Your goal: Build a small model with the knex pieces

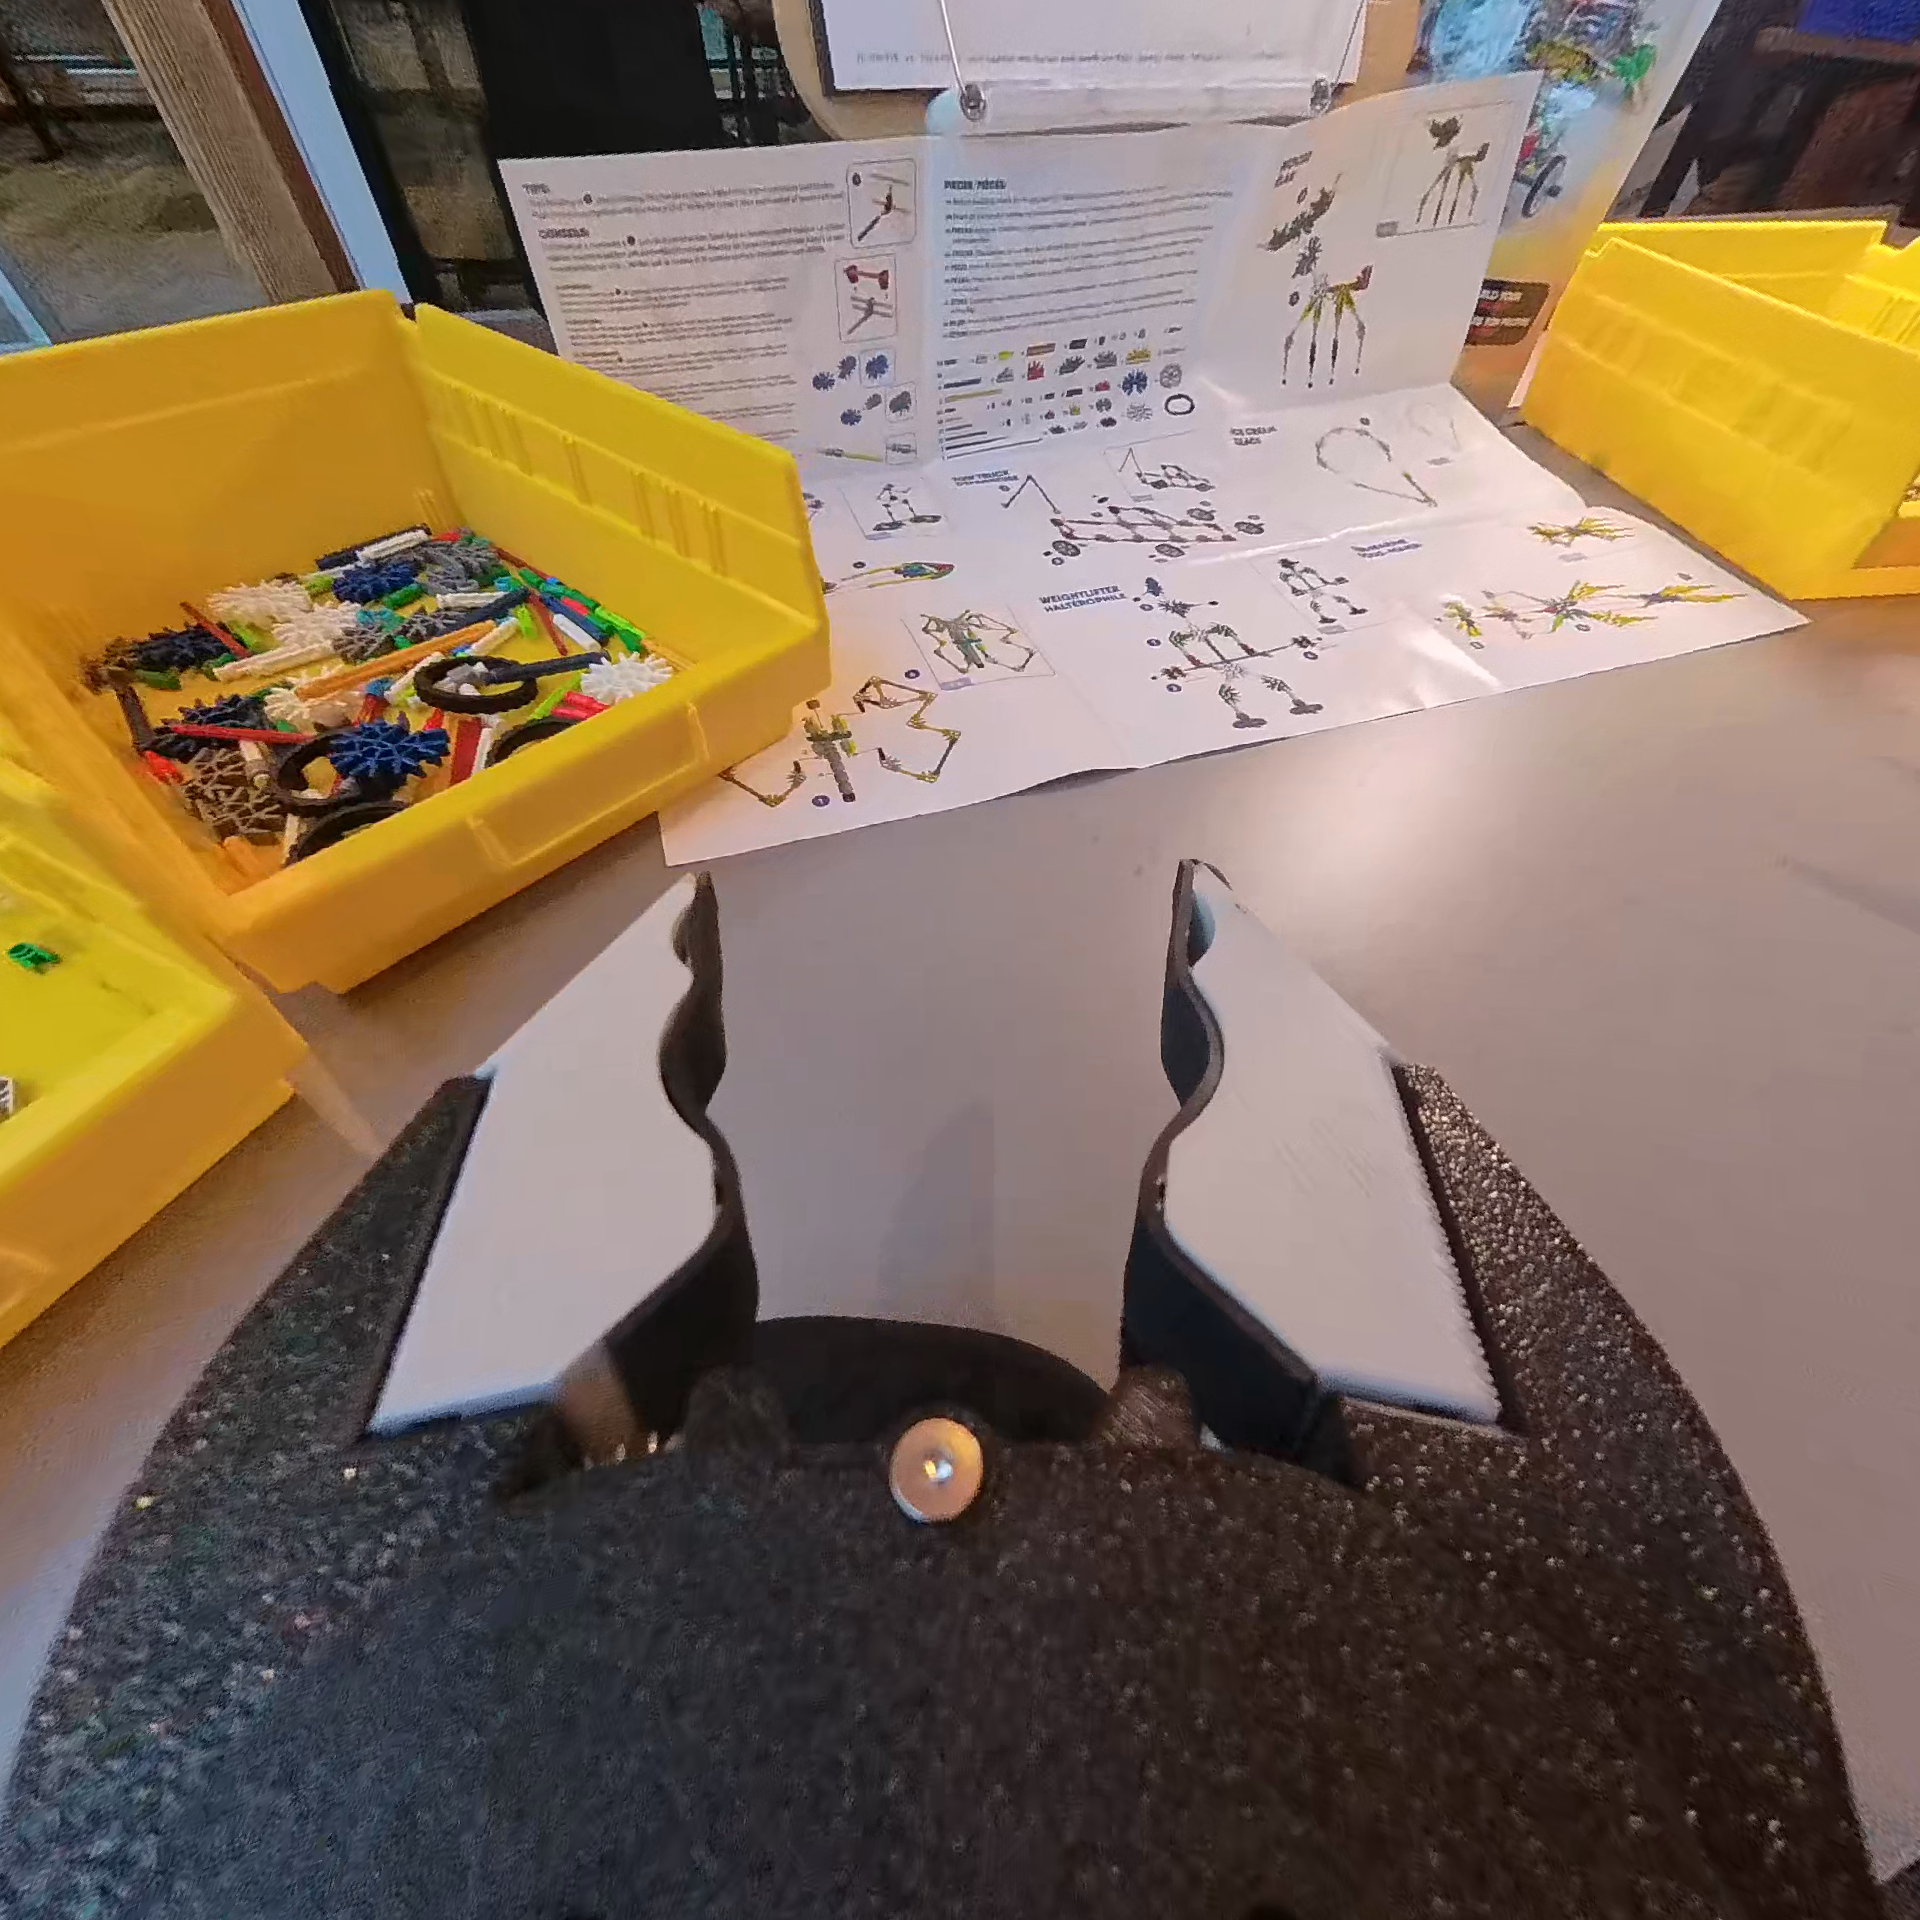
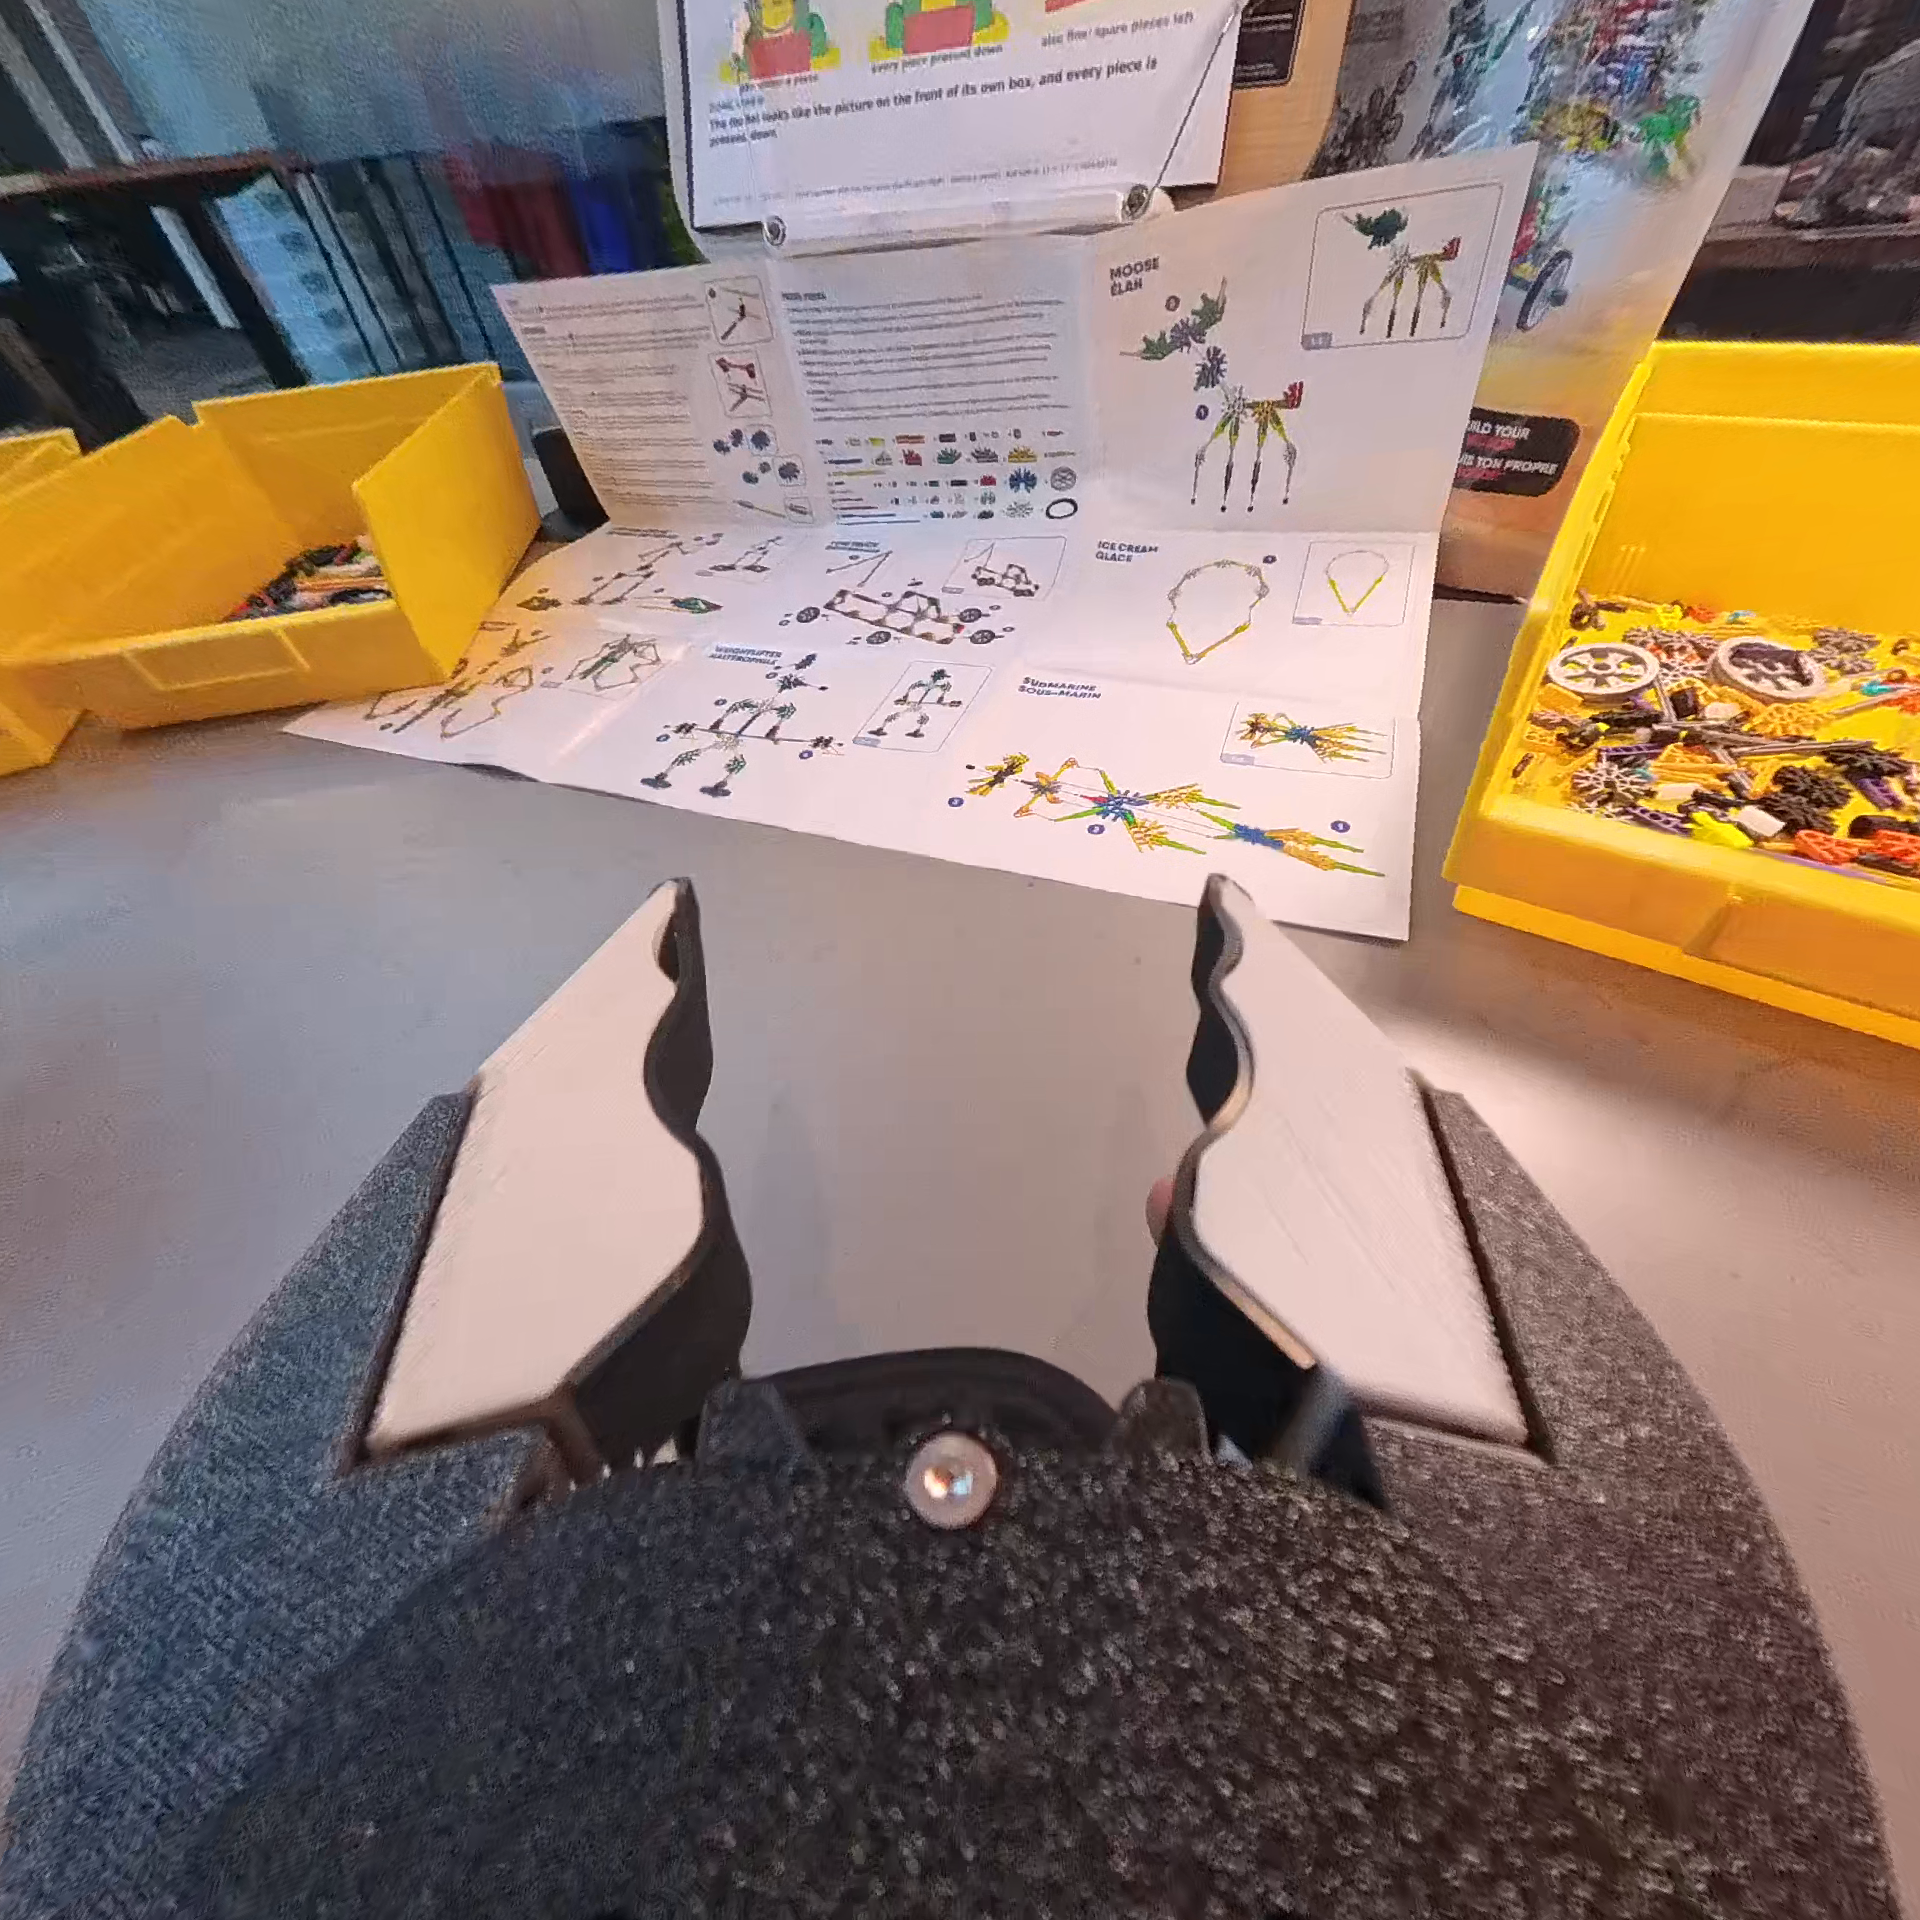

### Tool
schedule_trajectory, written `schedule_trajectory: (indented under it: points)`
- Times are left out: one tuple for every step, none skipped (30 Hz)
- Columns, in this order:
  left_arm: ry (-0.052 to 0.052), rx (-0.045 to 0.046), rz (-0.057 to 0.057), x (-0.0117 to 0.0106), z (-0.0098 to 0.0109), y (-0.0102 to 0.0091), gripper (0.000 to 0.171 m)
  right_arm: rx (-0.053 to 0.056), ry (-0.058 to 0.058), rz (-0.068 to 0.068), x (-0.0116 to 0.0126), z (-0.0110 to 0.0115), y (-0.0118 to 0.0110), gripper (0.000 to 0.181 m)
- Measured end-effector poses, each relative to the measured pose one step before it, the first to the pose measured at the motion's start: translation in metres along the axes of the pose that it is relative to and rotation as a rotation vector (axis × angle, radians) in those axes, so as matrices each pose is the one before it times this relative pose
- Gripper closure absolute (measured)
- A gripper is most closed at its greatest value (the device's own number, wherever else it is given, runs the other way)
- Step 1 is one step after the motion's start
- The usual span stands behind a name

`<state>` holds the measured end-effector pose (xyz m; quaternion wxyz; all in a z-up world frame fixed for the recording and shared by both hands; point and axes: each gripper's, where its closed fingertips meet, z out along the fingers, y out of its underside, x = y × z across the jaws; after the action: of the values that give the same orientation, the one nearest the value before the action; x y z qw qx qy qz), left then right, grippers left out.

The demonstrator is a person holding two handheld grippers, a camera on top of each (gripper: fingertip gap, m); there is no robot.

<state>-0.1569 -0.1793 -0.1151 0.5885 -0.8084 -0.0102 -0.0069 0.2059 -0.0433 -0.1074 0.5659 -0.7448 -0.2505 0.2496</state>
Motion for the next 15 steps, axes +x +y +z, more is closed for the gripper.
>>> schedule_trajectory:
  points:
    - [0.0034, 0.00415, -0.0025, 0.00107, 0.00238, -0.00125, 0.089, 0.0053, -0.0047, 0.0013, -0.00102, 0.00246, -0.00318, 0.087]
    - [-0.0027, 0.00777, 0.0006, -0.00042, 0.00146, -0.00117, 0.091, 0.0044, -0.0034, 0.0019, -0.00071, 0.00279, -0.00275, 0.087]
    - [-0.0117, 0.00898, 0.0019, -0.00257, 0.00080, -0.00102, 0.094, 0.0021, 0.0021, -0.0072, 0.00024, 0.00294, -0.00192, 0.087]
    - [-0.0163, 0.00453, -0.0011, -0.00411, 0.00075, -0.00029, 0.096, -0.0016, 0.0118, -0.0126, 0.00208, 0.00297, -0.00108, 0.087]
    - [-0.0179, -0.00020, -0.0070, -0.00520, 0.00053, 0.00013, 0.095, -0.0050, 0.0197, -0.0162, 0.00358, 0.00261, -0.00042, 0.086]
    - [-0.0205, 0.00286, -0.0110, -0.00612, -0.00020, -0.00066, 0.094, -0.0058, 0.0181, -0.0167, 0.00361, 0.00226, -0.00007, 0.085]
    - [-0.0332, 0.00907, -0.0112, -0.00852, -0.00153, -0.00147, 0.094, -0.0064, 0.0127, -0.0122, 0.00290, 0.00181, 0.00020, 0.085]
    - [-0.0459, 0.00802, -0.0079, -0.01130, -0.00274, -0.00158, 0.094, -0.0037, 0.0086, -0.0093, 0.00246, 0.00119, -0.00007, 0.085]
    - [-0.0598, 0.00030, -0.0039, -0.01469, -0.00327, -0.00056, 0.094, -0.0039, 0.0105, -0.0086, 0.00298, 0.00048, 0.00023, 0.085]
    - [-0.0723, -0.00618, 0.0002, -0.01759, -0.00352, 0.00021, 0.093, -0.0047, 0.0132, -0.0086, 0.00353, 0.00013, 0.00084, 0.085]
    - [-0.0799, -0.00982, -0.0003, -0.01994, -0.00335, 0.00086, 0.090, -0.0049, 0.0084, -0.0060, 0.00245, -0.00030, 0.00099, 0.085]
    - [-0.0728, -0.01257, -0.0033, -0.01997, -0.00301, 0.00160, 0.088, -0.0043, -0.0033, -0.0010, 0.00012, -0.00036, 0.00094, 0.085]
    - [-0.0583, -0.01423, -0.0073, -0.01856, -0.00274, 0.00202, 0.086, -0.0011, -0.0093, 0.0060, -0.00189, -0.00043, 0.00034, 0.084]
    - [-0.0503, -0.00723, -0.0105, -0.01758, -0.00308, 0.00128, 0.082, 0.0044, -0.0162, 0.0047, -0.00404, -0.00016, -0.00074, 0.085]
    - [-0.0473, 0.00183, -0.0095, -0.01721, -0.00327, 0.00035, 0.081, 0.0020, -0.0177, 0.0008, -0.00505, 0.00034, -0.00078, 0.085]
